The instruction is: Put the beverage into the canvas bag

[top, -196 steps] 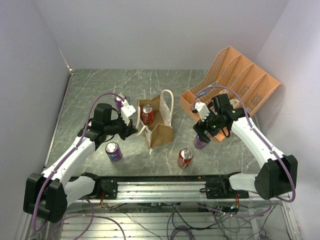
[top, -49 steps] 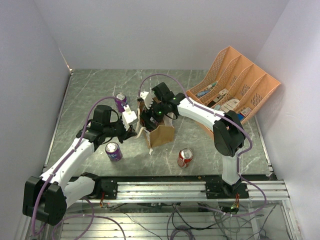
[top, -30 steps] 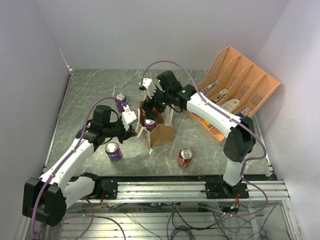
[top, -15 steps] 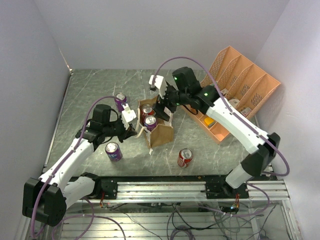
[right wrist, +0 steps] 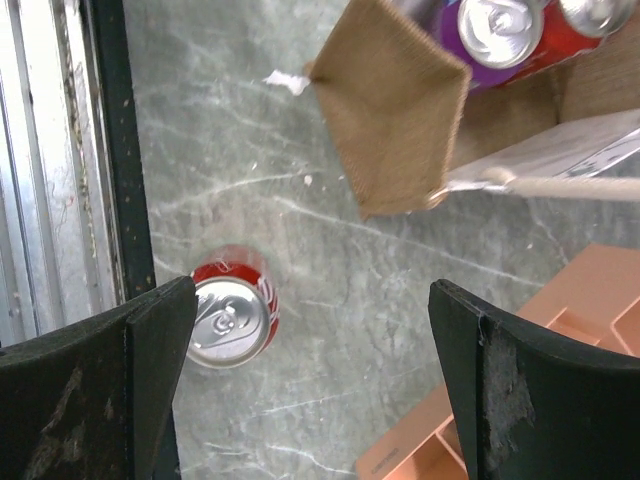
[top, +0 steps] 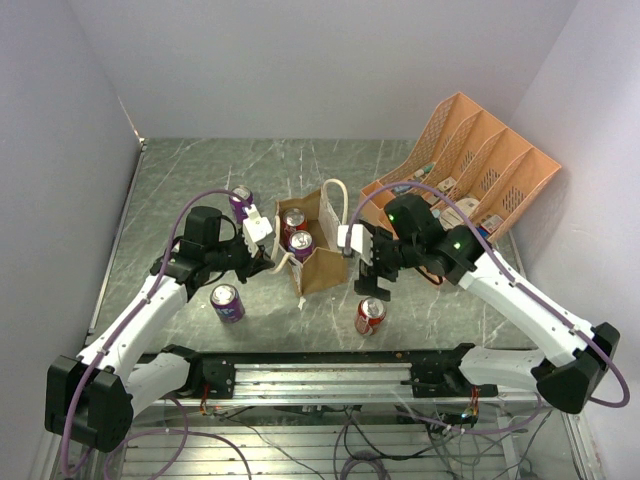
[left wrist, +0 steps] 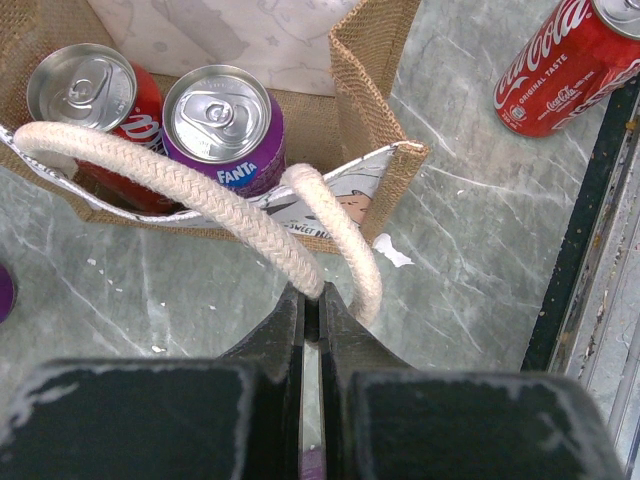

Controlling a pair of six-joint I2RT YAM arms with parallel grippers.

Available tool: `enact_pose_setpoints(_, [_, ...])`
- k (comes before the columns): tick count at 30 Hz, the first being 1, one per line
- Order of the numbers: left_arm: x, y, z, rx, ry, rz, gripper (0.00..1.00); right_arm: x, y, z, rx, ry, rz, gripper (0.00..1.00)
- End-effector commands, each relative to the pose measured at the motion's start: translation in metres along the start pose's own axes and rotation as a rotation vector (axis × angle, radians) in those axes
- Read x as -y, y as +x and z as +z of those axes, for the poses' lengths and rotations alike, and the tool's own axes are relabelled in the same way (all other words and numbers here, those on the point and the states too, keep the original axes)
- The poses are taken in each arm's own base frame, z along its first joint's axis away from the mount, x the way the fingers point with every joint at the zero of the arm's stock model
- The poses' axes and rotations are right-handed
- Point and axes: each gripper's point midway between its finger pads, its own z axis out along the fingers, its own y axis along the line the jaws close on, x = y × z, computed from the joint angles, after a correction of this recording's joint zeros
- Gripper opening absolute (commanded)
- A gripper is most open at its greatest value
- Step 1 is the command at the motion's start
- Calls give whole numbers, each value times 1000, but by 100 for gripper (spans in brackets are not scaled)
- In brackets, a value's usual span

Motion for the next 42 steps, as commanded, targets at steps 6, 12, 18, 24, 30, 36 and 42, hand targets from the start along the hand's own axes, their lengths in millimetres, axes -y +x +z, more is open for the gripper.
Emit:
enact_pose_setpoints(6, [-5, -9, -3, 12, -10, 61, 7, -36, 43, -2, -52, -84, -16, 100])
enact_pose_setpoints(12, [-4, -8, -3, 15, -7, 67, 7, -56, 69, 10, -107, -162, 31, 100])
enact_pose_setpoints(18, [-4, -6, -3, 15, -8, 67, 7, -59, 78, 17, -110, -167, 30, 100])
enact_pose_setpoints(24, [-4, -7, -3, 15, -7, 70, 7, -65, 89, 28, -133, -204, 38, 100])
enact_pose_setpoints(30, [-4, -5, -3, 13, -10, 73, 7, -73, 102, 42, -157, -250, 53, 94])
enact_pose_setpoints(36, [-3, -6, -3, 22, -8, 79, 7, -74, 107, 55, -134, -258, 45, 81])
enact_pose_setpoints(42, [-1, -8, -4, 30, -5, 85, 7, -72, 107, 59, -113, -238, 45, 74])
